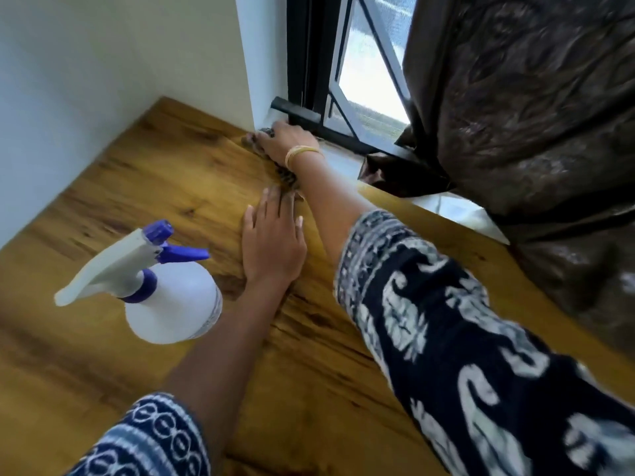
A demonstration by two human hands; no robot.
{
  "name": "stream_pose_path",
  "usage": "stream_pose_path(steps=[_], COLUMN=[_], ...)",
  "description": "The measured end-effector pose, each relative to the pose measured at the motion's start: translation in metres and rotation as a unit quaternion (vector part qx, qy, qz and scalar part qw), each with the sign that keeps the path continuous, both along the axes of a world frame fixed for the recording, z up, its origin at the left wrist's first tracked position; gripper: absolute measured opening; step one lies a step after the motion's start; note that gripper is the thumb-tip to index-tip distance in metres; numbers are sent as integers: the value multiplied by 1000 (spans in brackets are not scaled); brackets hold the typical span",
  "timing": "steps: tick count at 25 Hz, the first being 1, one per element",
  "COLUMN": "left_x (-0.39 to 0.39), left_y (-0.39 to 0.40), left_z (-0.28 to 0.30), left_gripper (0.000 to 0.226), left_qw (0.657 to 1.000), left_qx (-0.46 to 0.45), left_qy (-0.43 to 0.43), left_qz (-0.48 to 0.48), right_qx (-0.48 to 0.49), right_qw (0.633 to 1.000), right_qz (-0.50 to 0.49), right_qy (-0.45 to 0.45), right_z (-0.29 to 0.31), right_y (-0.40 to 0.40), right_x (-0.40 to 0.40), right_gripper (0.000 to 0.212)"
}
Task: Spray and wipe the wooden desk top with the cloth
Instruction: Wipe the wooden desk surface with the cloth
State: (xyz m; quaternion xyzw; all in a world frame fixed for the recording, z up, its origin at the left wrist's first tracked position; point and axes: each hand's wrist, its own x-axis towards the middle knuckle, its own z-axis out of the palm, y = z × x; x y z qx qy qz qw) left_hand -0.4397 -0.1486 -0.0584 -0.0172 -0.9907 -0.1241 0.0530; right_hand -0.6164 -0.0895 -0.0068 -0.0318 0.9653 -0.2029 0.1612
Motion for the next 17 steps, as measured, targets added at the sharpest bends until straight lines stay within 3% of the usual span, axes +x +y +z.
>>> stream_pose_path(steps=[3, 9, 13, 17], left_x=[1, 1, -2, -4], left_y=[2, 2, 6, 5], left_z=[5, 6, 7, 4], left_gripper=[52, 52, 52, 52], left_qw=[1000, 1000, 1000, 1000], left_qx=[7, 21, 24, 3], left_qy=[-7, -16, -11, -4], left_qz=[4, -2, -8, -4], right_qx=[-46, -25, 87, 52], right_qw=[999, 987, 984, 995], right_qz=[-9, -152, -148, -73], right_qy=[-16, -43, -42, -38], right_z=[-6, -15, -8, -4], right_y=[47, 189, 139, 67], right_x=[15, 87, 59, 22], right_gripper=[48, 51, 66, 58])
